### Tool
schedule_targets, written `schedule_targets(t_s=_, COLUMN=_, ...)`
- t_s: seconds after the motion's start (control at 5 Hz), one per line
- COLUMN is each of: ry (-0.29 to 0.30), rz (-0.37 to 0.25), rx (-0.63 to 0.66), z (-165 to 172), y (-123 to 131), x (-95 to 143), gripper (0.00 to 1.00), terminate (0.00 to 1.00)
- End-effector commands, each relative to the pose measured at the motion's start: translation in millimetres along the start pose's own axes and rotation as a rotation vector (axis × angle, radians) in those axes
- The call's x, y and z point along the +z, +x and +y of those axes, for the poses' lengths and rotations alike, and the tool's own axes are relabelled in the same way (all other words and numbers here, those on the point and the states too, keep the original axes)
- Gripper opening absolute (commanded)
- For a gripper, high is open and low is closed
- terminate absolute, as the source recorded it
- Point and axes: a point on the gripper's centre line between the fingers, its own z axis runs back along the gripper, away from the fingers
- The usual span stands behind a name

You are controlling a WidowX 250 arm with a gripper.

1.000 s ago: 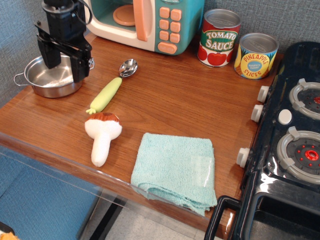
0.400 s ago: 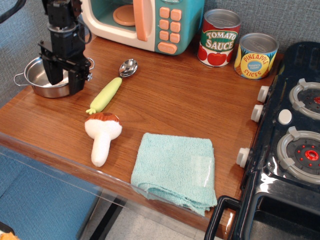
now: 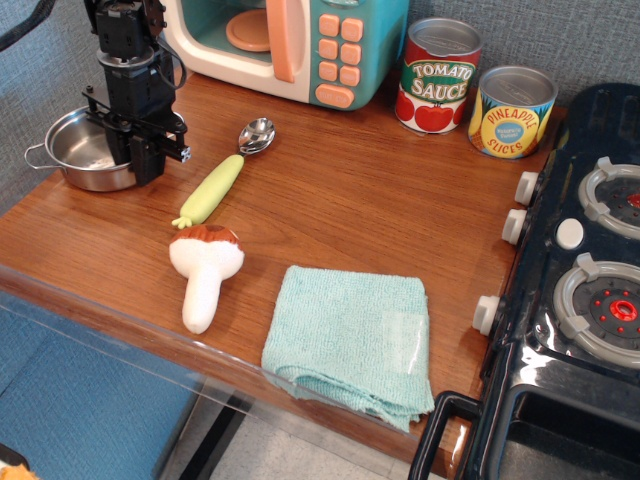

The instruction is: Move the pan to the front of the cans

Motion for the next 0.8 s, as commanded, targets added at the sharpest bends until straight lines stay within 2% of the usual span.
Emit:
schedule_targets(t_s=0.0, ry=0.097, rz=-0.196, rx=-0.032, z=-10.9, y=20.4, x=89.0, gripper=0.00, terminate=0.00)
schedule_targets(t_s=0.2, ry=0.098, rz=-0.257, rx=-0.132, z=-58.6, y=42.7, x=121.3, gripper=0.00, terminate=0.00)
schedule_targets(t_s=0.4, ry=0.058, rz=-0.292, rx=-0.266, z=-108.6, y=56.6, x=130.0, gripper=0.00, terminate=0.00)
schedule_targets(t_s=0.6, ry=0.026, rz=-0.276, rx=-0.405, z=-160.7, y=59.2, x=117.9, gripper=0.00, terminate=0.00)
